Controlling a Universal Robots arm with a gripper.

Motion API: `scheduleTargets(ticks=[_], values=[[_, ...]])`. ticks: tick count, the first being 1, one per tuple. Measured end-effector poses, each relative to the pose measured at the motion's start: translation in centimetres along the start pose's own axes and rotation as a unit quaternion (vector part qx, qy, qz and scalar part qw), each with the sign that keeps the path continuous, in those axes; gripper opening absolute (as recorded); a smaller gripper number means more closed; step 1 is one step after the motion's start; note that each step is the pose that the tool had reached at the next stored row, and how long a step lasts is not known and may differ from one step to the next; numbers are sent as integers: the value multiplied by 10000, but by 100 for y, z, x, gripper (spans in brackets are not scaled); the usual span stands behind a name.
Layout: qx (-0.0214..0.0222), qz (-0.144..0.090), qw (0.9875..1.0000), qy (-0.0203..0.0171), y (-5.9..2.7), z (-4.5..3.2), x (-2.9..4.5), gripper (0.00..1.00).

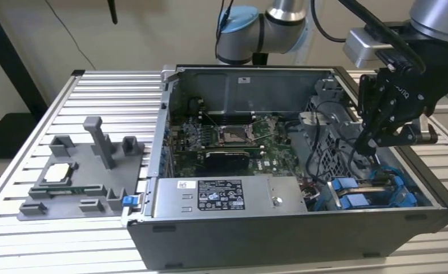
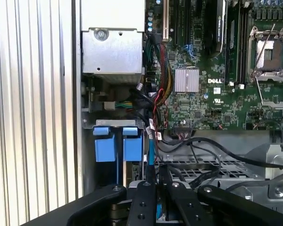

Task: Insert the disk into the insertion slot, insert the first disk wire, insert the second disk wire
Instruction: 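Insert the second disk wire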

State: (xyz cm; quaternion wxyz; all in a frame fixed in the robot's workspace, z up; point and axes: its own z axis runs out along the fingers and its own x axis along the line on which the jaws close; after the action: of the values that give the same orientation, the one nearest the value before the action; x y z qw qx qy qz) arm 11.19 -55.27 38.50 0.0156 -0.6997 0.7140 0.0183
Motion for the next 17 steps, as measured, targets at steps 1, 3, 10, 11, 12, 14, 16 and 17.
scheduleTargets(ticks=[1, 3, 10, 11, 12, 14, 16, 17], values=[[-73, 4, 10000, 1, -3, 1, 2, 0], [-250, 12, 9997, 5, -18, 2, 10, 0], [-699, 34, 9975, 14, -162, 25, 46, 0], [-745, 36, 9972, 15, -185, 29, 52, 0], [-787, 38, 9969, 16, -217, 36, 59, 0], [-832, 40, 9965, 17, -280, 53, 69, 0], [-864, 41, 9963, 17, -348, 75, 79, 0], [-879, 42, 9961, 18, -381, 85, 84, 0]])
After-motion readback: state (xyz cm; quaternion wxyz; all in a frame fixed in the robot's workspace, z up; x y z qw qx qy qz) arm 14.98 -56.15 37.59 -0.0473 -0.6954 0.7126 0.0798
